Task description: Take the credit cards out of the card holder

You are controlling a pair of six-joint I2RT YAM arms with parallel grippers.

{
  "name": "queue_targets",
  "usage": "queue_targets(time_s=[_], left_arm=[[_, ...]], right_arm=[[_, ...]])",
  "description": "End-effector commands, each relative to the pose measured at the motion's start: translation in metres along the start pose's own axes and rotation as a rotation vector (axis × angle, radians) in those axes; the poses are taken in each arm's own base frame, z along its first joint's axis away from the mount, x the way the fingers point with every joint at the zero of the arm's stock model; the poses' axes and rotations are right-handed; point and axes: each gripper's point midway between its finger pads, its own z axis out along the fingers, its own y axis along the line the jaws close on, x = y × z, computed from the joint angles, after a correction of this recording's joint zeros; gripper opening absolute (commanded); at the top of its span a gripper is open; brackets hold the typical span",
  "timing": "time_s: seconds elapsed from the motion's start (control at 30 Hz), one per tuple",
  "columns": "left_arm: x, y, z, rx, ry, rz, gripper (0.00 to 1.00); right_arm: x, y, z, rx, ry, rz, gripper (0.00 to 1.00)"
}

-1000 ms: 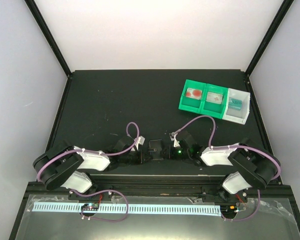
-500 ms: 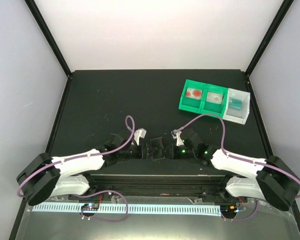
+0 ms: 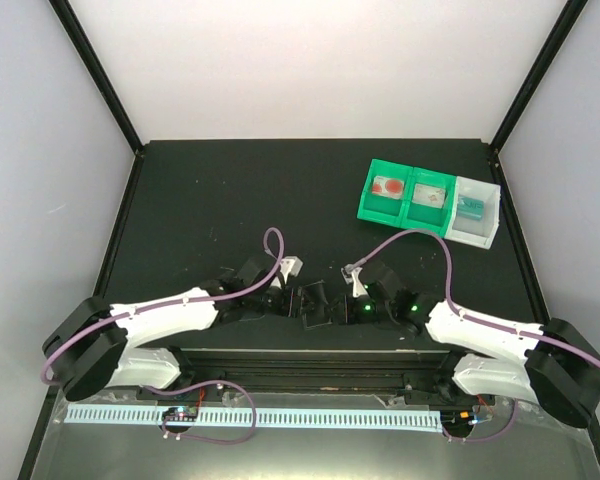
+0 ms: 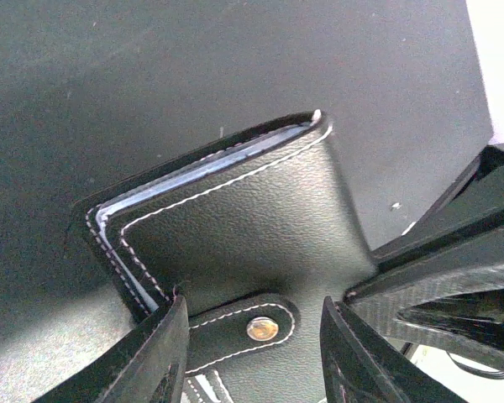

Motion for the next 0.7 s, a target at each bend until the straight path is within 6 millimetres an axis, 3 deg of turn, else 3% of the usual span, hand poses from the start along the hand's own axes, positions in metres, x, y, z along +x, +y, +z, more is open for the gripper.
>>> queue_targets(time_s=[0.0,0.17,0.43,0.67], left_arm=[[0.000,-0.003,0.003,-0.016,0.017,0.026,0.46],[0.011,0.005,0.016,-0.006,0.043,-0.019,0.45],[0.022,0.015,0.023,-0.069,0.076,-0.025,0.46],[0.023,0.020,0.026,-0.115,0.102,-0.007,0.39]], right_arm=[[-0.002,0.015,-0.003,-0.047,-0.016,-0.026,0.01],[0.006,0.020,-0.004,-0.071,-0.008,-0.042,0.01],[0.008,0.010,-0.007,-0.049,-0.039,-0.024,0.01],[0.012,0.006,-0.007,-0.048,-0.037,-0.017,0.01]])
